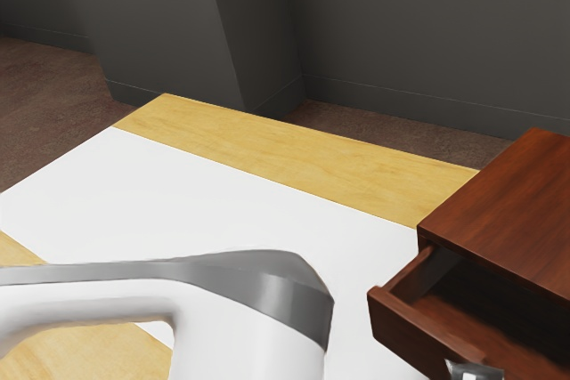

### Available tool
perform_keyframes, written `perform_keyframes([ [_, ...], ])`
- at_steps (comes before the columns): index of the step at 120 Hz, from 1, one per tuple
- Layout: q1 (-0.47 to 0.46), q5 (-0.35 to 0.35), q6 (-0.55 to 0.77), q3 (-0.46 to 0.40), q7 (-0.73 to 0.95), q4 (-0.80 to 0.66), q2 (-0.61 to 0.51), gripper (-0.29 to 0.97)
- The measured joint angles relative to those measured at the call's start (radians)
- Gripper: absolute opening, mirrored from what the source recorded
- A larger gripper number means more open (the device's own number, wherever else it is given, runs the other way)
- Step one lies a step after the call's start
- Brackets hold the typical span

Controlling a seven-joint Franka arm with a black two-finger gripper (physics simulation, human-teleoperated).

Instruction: Pull the drawer handle with one arm to open the drawer

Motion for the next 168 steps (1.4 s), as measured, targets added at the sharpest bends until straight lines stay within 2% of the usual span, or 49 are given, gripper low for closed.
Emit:
perform_keyframes([
  [49, -0.002, -0.006, -0.020, -0.021, -0.039, -0.100, -0.102, 0.68],
  [88, 0.049, 0.002, 0.022, -0.010, -0.043, -0.050, -0.050, 0.68],
  [126, 0.051, 0.012, 0.099, -0.012, -0.040, -0.055, -0.034, 0.68],
  [168, 0.051, 0.016, 0.119, -0.017, -0.058, -0.085, -0.034, 0.69],
])
